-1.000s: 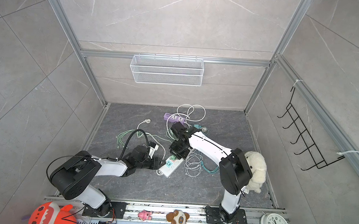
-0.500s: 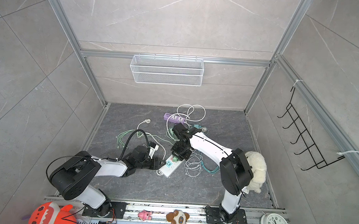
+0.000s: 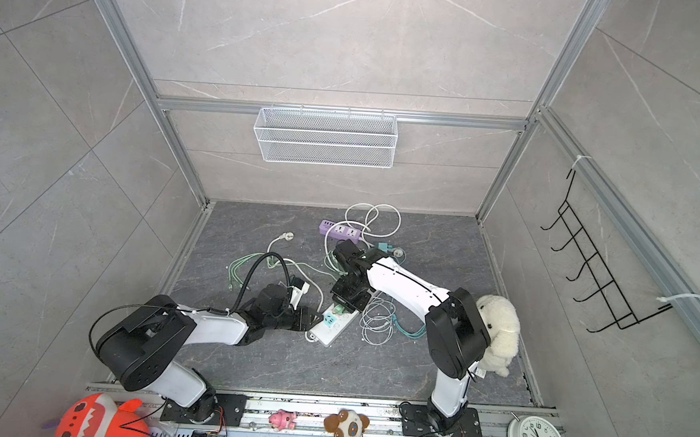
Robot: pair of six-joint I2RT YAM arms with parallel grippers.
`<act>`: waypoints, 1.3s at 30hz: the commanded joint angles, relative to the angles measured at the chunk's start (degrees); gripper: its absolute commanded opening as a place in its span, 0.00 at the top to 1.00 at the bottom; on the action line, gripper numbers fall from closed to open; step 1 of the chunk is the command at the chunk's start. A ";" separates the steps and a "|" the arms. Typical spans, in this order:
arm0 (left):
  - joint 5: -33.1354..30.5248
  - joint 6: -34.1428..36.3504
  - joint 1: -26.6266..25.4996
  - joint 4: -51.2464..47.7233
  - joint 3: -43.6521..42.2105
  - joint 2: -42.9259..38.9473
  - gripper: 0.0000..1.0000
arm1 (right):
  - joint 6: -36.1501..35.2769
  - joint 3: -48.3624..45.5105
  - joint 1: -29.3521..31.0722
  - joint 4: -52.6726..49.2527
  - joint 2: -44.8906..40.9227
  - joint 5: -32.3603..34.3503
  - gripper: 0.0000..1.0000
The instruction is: Insert the plug
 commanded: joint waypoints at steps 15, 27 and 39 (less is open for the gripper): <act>0.68 1.49 -0.28 1.58 0.98 0.07 0.54 | 2.66 -0.38 0.65 1.04 -1.31 -0.99 1.00; 0.97 1.47 -0.33 1.85 1.62 0.61 0.54 | 2.52 0.51 0.29 0.41 -3.48 -0.45 1.00; 0.94 1.62 -0.28 1.33 1.64 0.18 0.54 | 4.23 -5.66 0.35 6.22 -2.97 -2.81 1.00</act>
